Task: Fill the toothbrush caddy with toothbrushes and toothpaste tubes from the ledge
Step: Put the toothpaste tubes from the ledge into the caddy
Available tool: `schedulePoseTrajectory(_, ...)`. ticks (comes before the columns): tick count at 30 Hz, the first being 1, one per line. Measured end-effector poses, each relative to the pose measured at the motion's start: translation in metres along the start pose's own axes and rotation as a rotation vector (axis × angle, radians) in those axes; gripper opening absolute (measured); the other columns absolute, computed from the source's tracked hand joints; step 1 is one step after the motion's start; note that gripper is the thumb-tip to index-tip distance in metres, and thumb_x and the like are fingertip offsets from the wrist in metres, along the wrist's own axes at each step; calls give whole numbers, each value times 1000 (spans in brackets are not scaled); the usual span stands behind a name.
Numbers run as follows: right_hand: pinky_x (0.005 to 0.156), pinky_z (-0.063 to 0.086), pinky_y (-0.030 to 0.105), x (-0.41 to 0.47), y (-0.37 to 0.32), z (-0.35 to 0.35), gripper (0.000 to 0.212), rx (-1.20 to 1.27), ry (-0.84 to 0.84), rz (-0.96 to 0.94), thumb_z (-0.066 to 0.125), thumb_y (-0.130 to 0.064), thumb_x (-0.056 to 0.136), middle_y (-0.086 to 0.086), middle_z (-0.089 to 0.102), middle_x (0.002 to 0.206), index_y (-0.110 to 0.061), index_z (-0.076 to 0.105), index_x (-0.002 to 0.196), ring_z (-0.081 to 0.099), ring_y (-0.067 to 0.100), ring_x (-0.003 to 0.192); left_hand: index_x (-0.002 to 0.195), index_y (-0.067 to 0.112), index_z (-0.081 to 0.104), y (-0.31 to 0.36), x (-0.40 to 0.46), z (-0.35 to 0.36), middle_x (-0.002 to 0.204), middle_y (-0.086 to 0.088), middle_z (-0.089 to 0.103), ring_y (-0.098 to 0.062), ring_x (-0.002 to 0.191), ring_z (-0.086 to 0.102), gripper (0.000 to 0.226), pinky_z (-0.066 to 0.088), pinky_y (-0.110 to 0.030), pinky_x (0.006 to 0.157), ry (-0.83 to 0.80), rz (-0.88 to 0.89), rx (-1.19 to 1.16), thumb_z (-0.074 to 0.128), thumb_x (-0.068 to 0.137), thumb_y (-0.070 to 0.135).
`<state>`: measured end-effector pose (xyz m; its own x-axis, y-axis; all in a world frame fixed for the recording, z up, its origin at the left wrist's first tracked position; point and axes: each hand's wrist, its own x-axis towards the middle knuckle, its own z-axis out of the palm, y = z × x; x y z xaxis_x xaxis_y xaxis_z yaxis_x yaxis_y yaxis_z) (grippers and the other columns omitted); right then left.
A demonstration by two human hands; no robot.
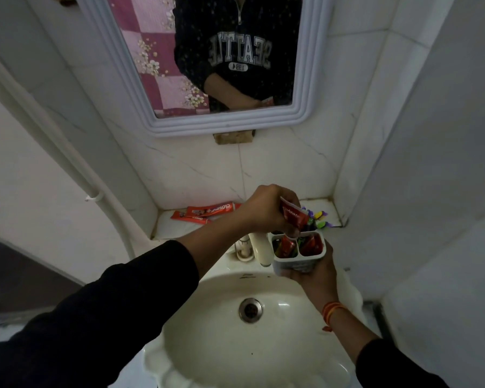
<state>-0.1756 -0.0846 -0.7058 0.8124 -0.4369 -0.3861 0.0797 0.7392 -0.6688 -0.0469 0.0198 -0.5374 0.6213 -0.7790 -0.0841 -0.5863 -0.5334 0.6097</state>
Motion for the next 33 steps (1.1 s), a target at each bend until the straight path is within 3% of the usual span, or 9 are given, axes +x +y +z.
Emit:
schedulePoseTrajectory(2,63,63,61,1,0,-2,18,0,-5,3,76,-34,93,9,77,117,-30,78,110,76,33,99,92,22,73,0,-2,0,96,4,75,-12,91,68,37,52,-23,75,-51,-3,24,95,62,24)
schedulePoseTrajectory(5,82,53,79,1,0,1,109,-61,91,44,100,-57,41,18,62,140,-20,63,137,60,45,125,90,23,71,4,-3,-4,93,6,73,-11,87,65,36,51,-23,72,-125,5,95,95,63,24)
schedulePoseTrajectory(9,68,61,64,-1,-1,3,19,39,85,43,64,-33,100,14,71,127,-28,75,116,63,45,119,101,18,75,5,0,-7,98,1,74,-17,93,66,36,53,-29,76,-197,19,230,88,72,35)
schedulePoseTrajectory(12,65,62,63,1,0,1,17,37,77,23,67,-29,97,9,76,118,-28,77,110,65,42,114,109,18,80,4,1,-8,106,0,79,-16,99,70,30,57,-36,91,-218,53,288,80,81,29)
schedulePoseTrajectory(16,90,56,70,-5,-3,-3,106,-370,73,-116,105,-40,46,11,67,126,-18,57,139,66,29,113,109,19,81,7,4,-10,105,2,80,-14,99,71,26,59,-36,91,-233,82,404,78,83,20)
schedulePoseTrajectory(18,95,59,55,-1,4,-11,104,-673,62,-177,104,-12,55,-5,65,116,-16,48,142,67,12,101,110,19,80,7,6,-9,106,1,79,-14,99,71,27,59,-36,91,-250,60,413,79,83,23)
schedulePoseTrajectory(23,68,64,20,10,10,-16,97,-513,18,-222,86,27,60,-13,59,122,-23,48,132,69,-6,102,101,19,82,6,5,-2,95,-5,78,-21,89,72,25,62,-41,81,-212,37,498,80,77,27)
schedulePoseTrajectory(29,88,62,59,22,17,-28,124,-399,-27,-62,109,-19,34,1,64,136,-21,50,143,62,30,128,103,23,82,-2,8,1,99,1,79,-16,91,72,25,61,-35,83,-222,24,391,82,79,31)
schedulePoseTrajectory(33,66,68,44,19,12,-23,95,-268,-42,-100,95,19,57,23,65,132,-5,54,140,66,44,119,102,18,83,-57,10,-30,101,2,81,-12,93,75,25,59,-28,87,-28,-147,50,79,85,36)
